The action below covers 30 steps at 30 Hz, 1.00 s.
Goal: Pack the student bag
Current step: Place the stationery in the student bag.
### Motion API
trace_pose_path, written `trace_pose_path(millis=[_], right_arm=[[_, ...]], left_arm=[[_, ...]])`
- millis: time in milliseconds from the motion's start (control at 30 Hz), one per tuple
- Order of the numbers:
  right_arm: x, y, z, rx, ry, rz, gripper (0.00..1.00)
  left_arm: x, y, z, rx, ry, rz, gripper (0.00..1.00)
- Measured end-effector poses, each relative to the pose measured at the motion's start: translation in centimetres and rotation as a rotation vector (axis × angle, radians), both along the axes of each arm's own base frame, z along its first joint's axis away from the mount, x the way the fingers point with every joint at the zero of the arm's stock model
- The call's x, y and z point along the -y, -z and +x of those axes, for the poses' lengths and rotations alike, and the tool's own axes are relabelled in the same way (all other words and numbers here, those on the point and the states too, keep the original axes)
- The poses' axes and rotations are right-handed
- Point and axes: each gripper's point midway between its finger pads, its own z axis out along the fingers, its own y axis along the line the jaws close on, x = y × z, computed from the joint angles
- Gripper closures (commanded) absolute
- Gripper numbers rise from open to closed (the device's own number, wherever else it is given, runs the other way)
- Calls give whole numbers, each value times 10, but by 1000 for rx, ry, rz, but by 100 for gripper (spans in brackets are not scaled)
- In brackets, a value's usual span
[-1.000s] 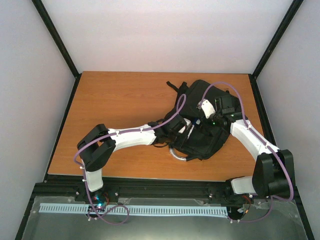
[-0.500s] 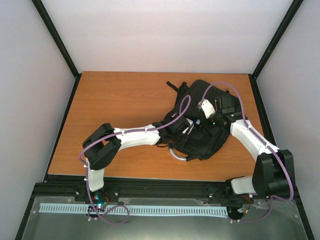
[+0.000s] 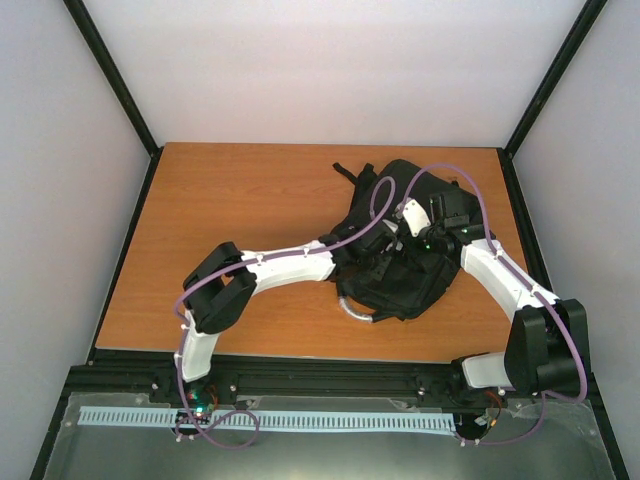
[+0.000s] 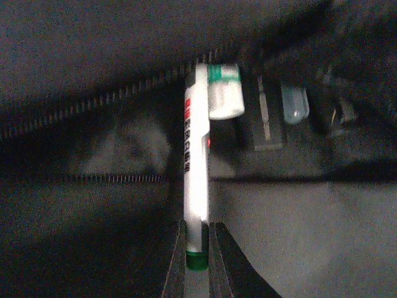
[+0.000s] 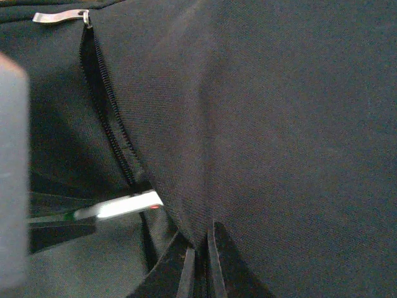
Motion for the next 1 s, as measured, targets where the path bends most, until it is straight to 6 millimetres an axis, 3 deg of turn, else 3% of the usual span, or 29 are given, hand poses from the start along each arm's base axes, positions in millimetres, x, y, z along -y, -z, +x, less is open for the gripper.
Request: trace_pose_path(millis=[633, 733, 1000], right_arm=[[0, 0, 0, 0, -1, 2, 97], [0, -1, 0, 1, 0, 5, 97], [1, -1, 1, -2, 2, 9, 97]], left_arm=[[36, -6, 49, 118, -115, -116, 99], [39, -6, 52, 117, -127, -142, 93], [34, -4, 40, 57, -125, -184, 56]])
